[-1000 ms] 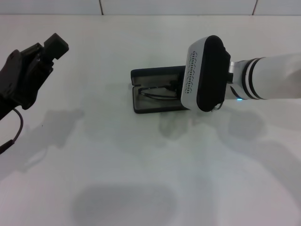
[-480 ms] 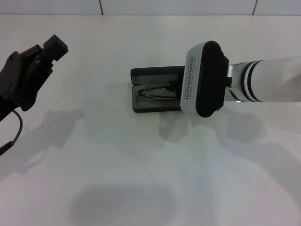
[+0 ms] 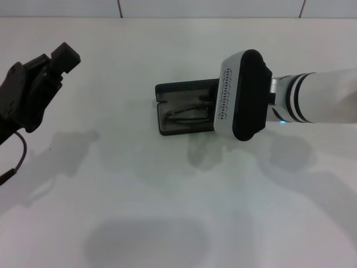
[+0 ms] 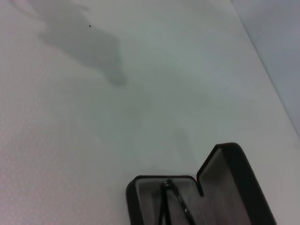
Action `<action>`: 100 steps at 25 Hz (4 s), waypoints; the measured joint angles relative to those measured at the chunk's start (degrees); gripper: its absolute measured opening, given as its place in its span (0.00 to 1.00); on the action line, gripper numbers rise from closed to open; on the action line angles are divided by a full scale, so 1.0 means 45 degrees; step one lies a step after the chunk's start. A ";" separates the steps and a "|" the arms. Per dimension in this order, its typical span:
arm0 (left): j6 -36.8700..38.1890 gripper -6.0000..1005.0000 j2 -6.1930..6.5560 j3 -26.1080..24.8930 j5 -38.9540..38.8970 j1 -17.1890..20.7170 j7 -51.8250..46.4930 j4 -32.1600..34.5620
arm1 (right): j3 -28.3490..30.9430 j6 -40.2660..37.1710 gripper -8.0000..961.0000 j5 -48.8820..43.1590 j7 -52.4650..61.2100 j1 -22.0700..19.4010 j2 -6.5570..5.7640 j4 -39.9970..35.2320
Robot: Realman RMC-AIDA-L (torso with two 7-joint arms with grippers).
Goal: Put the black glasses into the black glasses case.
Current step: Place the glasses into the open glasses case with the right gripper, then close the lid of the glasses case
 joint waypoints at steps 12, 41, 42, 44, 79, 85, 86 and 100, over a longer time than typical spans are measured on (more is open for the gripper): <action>0.0001 0.03 -0.0006 0.0057 -0.0002 0.0078 0.0000 0.0000 | 0.0001 -0.0063 0.16 -0.0394 -0.0001 -0.1107 0.0000 -0.1300; -0.8196 0.08 0.1199 -0.0906 0.7546 -0.5548 -0.4912 0.3009 | 0.8517 -0.9388 0.20 1.3434 -0.7835 -0.8187 -0.0206 -0.2016; -0.8525 0.09 0.1081 -0.0891 0.8123 -0.5787 -0.5102 0.3015 | 0.8804 -0.9706 0.20 1.3483 -0.8136 -0.8158 -0.0206 -0.1495; -0.9637 0.10 0.0655 -0.0899 1.0062 -0.6451 -0.5704 0.3018 | 0.9085 -1.0053 0.20 1.3659 -0.8483 -0.8028 -0.0208 -0.0745; -1.1921 0.18 -0.0634 -0.0874 1.3112 -0.7282 -0.7090 0.2795 | 0.9499 -0.9883 0.24 1.3956 -0.9169 -0.6592 -0.0194 0.1993; -1.2228 0.19 -0.0869 -0.0888 1.3690 -0.7433 -0.7283 0.2668 | 0.9478 -0.9883 0.25 1.3957 -0.9174 -0.6583 -0.0194 0.2121; -1.2232 0.19 -0.0883 -0.0887 1.3719 -0.7455 -0.7292 0.2649 | 0.9476 -0.9883 0.25 1.3957 -0.9175 -0.6576 -0.0194 0.2131; -1.1727 0.18 -0.0927 -0.0838 1.3988 -0.7356 -0.7305 0.2485 | 0.9473 -0.9922 0.27 1.3954 -0.9175 -0.6576 -0.0195 0.2153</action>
